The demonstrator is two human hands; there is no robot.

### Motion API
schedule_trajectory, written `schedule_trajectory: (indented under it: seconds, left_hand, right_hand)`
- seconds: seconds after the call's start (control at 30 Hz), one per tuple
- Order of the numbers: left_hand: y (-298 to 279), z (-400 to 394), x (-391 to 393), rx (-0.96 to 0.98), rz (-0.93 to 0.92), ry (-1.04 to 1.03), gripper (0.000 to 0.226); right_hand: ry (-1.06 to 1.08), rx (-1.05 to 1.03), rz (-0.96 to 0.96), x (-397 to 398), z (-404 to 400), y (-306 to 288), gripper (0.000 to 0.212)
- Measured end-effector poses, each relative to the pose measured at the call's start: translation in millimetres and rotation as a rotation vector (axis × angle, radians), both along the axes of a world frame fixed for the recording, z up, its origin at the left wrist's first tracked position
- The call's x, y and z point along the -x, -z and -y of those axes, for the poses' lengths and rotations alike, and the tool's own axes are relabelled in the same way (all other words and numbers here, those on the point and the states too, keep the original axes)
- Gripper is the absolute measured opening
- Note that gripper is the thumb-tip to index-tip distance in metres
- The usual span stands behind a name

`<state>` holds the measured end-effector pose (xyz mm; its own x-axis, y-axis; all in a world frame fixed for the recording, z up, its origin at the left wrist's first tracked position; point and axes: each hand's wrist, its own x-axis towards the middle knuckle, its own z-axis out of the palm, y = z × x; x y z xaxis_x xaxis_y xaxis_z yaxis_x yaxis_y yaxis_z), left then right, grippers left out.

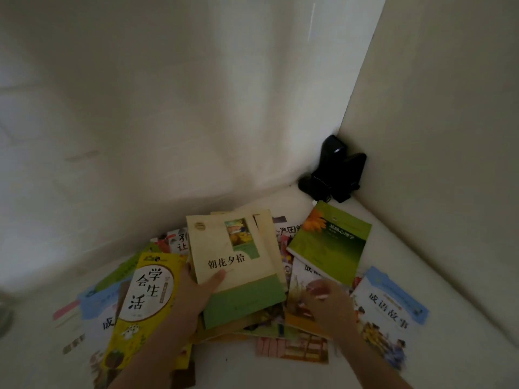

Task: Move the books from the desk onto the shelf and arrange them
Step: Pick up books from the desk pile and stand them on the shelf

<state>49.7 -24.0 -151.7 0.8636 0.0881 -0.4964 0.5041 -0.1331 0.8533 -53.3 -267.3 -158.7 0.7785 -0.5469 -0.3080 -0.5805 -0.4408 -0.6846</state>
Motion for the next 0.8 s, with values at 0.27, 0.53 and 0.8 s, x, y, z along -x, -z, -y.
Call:
schedule_trajectory:
  seconds: [0.27,0.53,0.8]
  left_hand:
    - [-7,16,-20,-0.017,0.152,0.165,0.062]
    - [7,18,-23,0.034,0.069,0.089,0.084]
    - [7,18,-23,0.030,0.004,0.076,0.079]
  right_hand:
    - [0.213,0.063,-0.247,-53,102,25,0.093]
    - [0.432,-0.166,-0.078,-82,126,34,0.111]
    - [0.290,-0.201,0.177,-68,123,10,0.036]
